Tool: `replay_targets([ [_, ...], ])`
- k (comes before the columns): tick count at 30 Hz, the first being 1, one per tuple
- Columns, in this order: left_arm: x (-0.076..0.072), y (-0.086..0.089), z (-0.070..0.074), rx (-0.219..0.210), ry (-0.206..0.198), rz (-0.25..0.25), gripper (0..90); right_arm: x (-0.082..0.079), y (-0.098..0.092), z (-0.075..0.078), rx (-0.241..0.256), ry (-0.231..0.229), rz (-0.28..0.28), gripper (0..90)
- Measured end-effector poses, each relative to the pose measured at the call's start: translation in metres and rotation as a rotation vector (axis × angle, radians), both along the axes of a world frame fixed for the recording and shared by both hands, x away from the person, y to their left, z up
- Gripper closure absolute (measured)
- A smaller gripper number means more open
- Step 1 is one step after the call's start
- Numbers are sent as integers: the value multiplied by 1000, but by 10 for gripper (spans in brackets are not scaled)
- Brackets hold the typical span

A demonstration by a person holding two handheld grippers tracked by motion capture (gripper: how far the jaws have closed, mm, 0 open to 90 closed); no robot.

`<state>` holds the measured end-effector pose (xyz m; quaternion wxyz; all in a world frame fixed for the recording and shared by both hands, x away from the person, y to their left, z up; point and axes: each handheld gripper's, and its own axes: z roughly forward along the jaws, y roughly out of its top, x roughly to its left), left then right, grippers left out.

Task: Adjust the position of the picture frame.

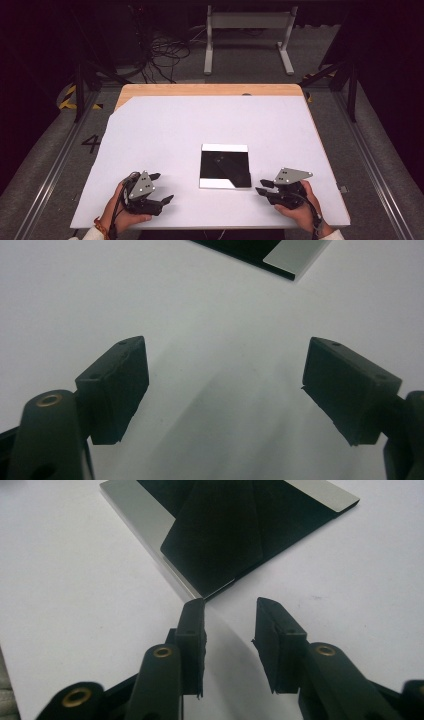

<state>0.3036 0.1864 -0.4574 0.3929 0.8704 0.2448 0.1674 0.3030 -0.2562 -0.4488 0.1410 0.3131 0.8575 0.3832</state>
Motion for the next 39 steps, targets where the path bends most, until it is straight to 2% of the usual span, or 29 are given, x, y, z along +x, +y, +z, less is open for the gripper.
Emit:
replay_targets([
  [5,2,2,0,-5,0,6,194,1,-2,-1,-6,12,5,735],
  [7,2,0,0,8,0,2,196,1,-2,-1,-5,20,9,745],
  [12,0,-4,0,27,-6,-22,201,1,6,0,2,68,28,811],
  [15,-1,-4,-1,23,-1,-19,201,1,11,0,-24,76,36,806],
  [16,-1,-4,-1,23,-1,-16,201,4,15,-1,-35,106,45,791],
  [22,0,-5,-2,29,-3,-23,201,9,19,2,-61,141,35,808],
  [29,0,-7,-3,37,1,-28,201,14,26,4,-92,145,45,807],
  [39,1,-8,-5,42,13,-36,198,12,26,4,-93,136,37,804],
])
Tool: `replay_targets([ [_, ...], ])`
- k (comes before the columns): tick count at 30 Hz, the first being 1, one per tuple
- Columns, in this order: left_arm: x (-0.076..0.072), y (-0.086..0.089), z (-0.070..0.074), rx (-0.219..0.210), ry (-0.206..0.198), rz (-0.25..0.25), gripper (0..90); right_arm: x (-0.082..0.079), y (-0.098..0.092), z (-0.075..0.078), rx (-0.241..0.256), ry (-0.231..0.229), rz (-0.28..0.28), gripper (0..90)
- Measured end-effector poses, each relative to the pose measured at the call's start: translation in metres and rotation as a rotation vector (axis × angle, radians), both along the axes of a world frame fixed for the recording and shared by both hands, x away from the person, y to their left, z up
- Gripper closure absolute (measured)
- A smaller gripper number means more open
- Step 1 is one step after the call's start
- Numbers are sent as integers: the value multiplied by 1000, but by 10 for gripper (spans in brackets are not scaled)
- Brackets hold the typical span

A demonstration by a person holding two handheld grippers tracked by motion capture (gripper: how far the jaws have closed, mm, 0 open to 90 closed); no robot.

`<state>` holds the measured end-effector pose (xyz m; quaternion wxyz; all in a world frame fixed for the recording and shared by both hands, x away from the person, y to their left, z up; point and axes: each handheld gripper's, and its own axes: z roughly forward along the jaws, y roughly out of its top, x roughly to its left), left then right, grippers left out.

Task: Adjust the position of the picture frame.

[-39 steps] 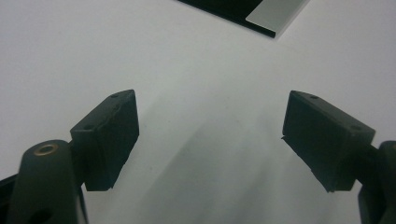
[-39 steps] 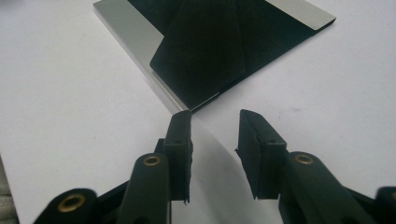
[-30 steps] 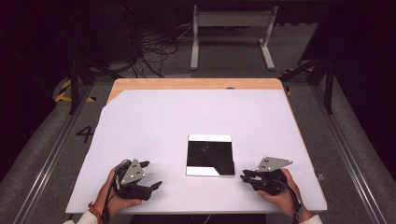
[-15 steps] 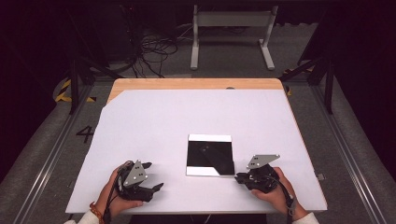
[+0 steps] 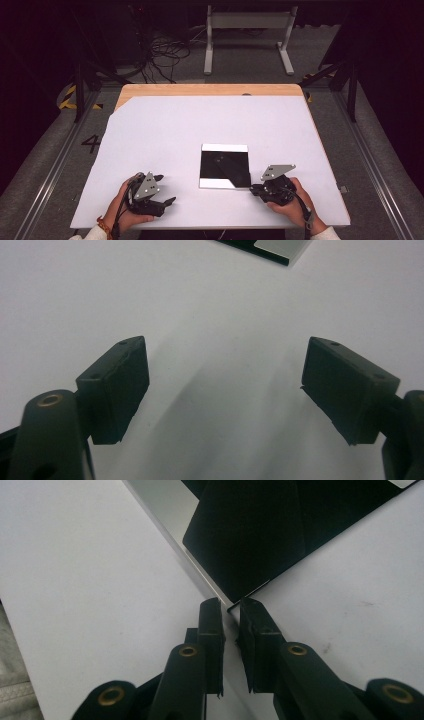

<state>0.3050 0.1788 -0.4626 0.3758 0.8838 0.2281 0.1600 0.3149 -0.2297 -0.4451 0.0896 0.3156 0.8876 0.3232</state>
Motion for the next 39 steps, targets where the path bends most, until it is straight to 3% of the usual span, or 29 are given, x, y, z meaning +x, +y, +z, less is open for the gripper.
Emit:
replay_targets([
  [24,0,0,-1,10,0,-2,202,-4,-2,-2,49,-34,-7,810],
  [29,0,1,-1,12,-2,-2,202,-4,-2,0,10,-35,-2,800],
  [32,0,0,-1,11,0,-1,202,-4,-1,1,-9,0,19,784],
  [39,1,-1,-2,20,6,-8,202,-2,4,2,-43,-1,21,797],
])
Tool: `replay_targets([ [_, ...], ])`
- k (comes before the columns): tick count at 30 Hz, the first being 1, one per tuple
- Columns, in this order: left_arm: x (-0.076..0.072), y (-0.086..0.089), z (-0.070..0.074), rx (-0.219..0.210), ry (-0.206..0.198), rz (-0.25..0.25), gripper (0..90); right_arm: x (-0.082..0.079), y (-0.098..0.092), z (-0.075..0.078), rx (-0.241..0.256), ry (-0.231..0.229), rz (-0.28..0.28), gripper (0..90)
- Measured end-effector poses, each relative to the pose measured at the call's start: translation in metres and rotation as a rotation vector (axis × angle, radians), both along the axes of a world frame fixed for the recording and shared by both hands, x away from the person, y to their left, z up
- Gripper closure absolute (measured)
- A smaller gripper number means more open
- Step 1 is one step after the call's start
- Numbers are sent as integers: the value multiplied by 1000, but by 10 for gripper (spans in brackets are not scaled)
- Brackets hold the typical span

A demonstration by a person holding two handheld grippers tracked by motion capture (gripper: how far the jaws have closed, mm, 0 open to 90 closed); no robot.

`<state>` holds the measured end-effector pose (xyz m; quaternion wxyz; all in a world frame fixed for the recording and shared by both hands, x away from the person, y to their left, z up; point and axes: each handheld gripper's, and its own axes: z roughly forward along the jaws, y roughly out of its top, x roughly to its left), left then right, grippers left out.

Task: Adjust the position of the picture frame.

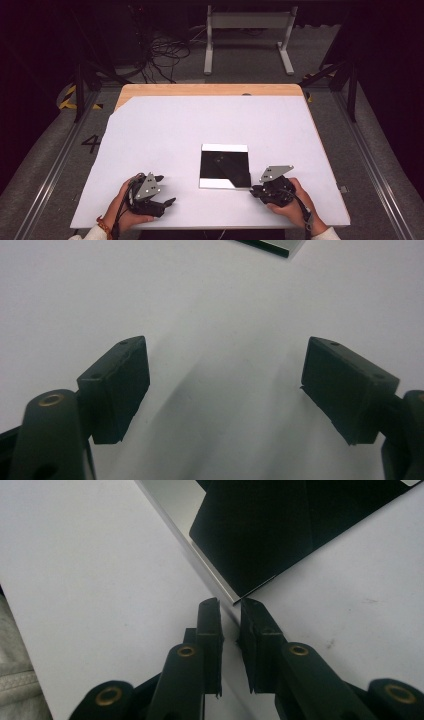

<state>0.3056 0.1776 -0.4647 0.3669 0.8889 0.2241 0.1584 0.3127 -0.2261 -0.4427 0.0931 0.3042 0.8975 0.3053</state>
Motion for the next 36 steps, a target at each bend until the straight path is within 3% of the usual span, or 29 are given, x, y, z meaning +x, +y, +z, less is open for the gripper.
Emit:
replay_targets([
  [8,0,-1,0,1,2,-3,204,0,3,-1,-6,-23,-4,818],
  [23,0,1,0,-2,-1,3,206,-1,-2,-3,56,-51,-12,809],
  [36,0,1,0,1,4,5,206,0,-4,-5,77,-67,-7,802],
])
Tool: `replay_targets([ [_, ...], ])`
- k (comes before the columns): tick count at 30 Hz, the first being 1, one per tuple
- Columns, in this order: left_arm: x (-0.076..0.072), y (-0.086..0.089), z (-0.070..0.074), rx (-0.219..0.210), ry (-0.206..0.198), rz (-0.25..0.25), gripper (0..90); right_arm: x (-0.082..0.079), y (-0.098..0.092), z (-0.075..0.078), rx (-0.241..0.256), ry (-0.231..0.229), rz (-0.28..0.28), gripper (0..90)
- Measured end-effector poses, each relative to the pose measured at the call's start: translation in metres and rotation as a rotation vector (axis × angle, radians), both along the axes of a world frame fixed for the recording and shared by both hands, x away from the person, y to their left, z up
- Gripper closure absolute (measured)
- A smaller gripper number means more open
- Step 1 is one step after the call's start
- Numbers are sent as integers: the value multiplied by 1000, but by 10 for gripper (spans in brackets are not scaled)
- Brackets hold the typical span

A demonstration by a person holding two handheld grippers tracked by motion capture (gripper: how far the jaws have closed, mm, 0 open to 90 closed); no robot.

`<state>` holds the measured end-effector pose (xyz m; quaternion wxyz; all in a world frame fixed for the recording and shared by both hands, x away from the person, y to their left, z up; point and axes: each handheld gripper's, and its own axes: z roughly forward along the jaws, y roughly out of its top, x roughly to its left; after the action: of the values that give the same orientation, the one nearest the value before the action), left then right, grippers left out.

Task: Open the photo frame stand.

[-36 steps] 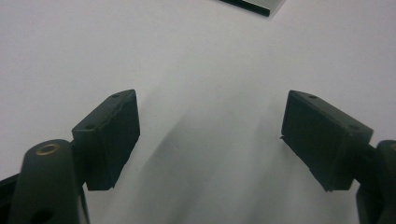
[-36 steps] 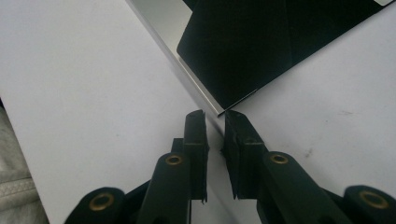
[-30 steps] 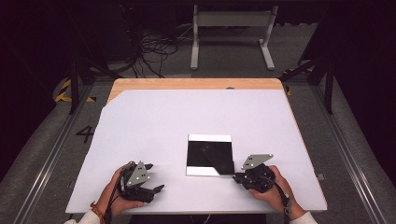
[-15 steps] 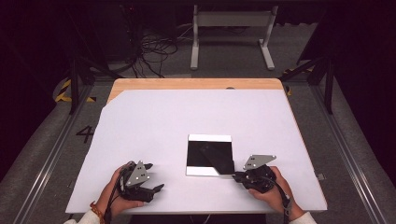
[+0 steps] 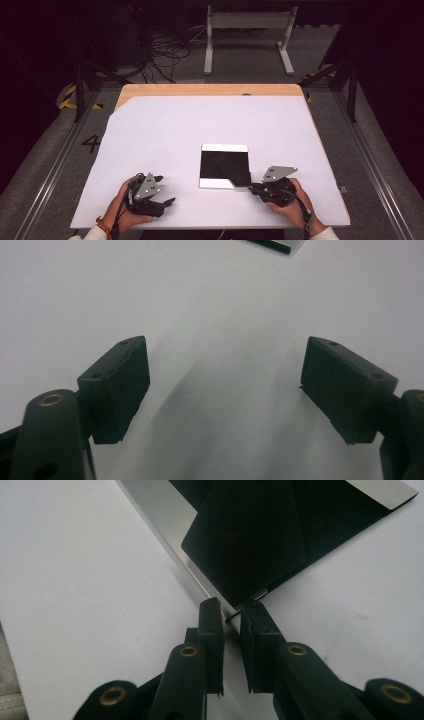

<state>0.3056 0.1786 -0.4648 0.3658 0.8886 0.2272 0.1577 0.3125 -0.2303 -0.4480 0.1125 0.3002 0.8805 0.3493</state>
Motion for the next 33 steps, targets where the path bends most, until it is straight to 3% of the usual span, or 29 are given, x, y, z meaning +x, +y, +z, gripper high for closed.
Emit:
replay_targets([
  [16,1,-4,0,-1,-9,3,206,3,-2,8,125,-37,-10,783],
  [23,3,-14,-1,-6,1,-13,207,3,-2,13,154,-61,-18,781],
  [30,4,-25,-2,-4,9,-47,206,3,-1,15,178,-44,-10,694],
  [33,4,-25,-2,-4,17,-44,207,6,-1,13,216,6,-9,595],
])
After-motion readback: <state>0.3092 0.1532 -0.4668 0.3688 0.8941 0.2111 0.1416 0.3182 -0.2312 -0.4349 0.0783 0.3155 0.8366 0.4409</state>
